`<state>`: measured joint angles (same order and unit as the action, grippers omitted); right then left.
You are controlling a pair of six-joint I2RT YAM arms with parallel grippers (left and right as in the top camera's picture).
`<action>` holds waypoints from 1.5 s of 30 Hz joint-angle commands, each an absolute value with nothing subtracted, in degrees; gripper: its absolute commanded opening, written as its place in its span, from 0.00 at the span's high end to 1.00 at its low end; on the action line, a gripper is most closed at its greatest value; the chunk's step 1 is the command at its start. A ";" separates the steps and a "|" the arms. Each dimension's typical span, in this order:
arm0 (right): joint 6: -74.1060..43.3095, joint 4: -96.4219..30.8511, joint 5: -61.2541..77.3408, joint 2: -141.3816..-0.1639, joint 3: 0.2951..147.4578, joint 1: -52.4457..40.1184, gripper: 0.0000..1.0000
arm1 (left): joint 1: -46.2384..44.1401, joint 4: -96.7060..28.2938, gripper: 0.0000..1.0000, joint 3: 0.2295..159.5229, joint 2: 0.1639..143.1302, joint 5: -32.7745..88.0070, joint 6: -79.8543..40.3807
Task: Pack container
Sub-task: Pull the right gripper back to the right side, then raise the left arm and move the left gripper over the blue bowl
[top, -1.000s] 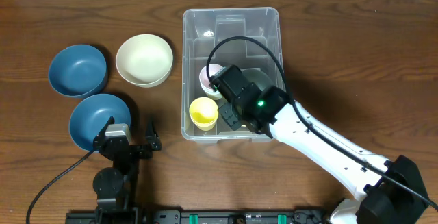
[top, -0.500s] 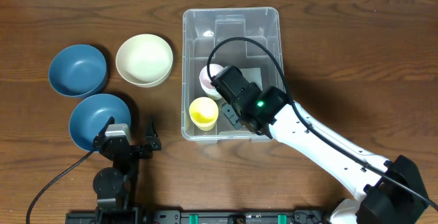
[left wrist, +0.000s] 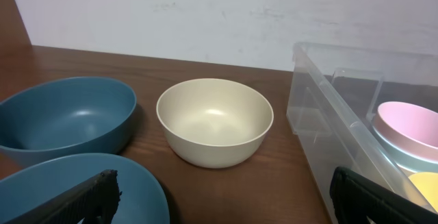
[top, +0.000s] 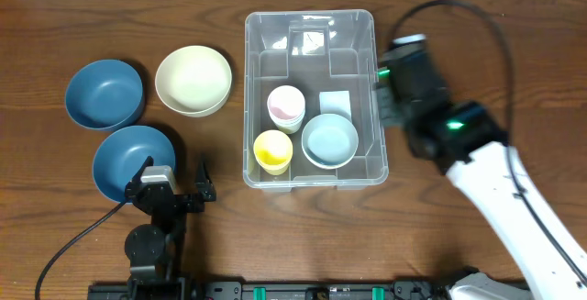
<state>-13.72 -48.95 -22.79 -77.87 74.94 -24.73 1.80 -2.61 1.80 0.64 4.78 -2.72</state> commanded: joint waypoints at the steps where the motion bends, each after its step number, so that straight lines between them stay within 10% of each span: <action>1: -14.74 -49.95 -24.01 -75.11 75.83 -19.64 0.12 | 1.63 -3.38 0.02 0.23 0.60 5.41 -1.96; 6: -14.55 -51.29 -24.23 -73.45 75.83 -12.58 0.01 | 1.63 -3.38 0.02 0.23 0.60 5.41 -1.96; 45: -14.55 -51.72 -24.18 -73.52 75.81 -8.25 0.01 | 1.69 3.77 0.02 0.25 0.60 5.04 -2.22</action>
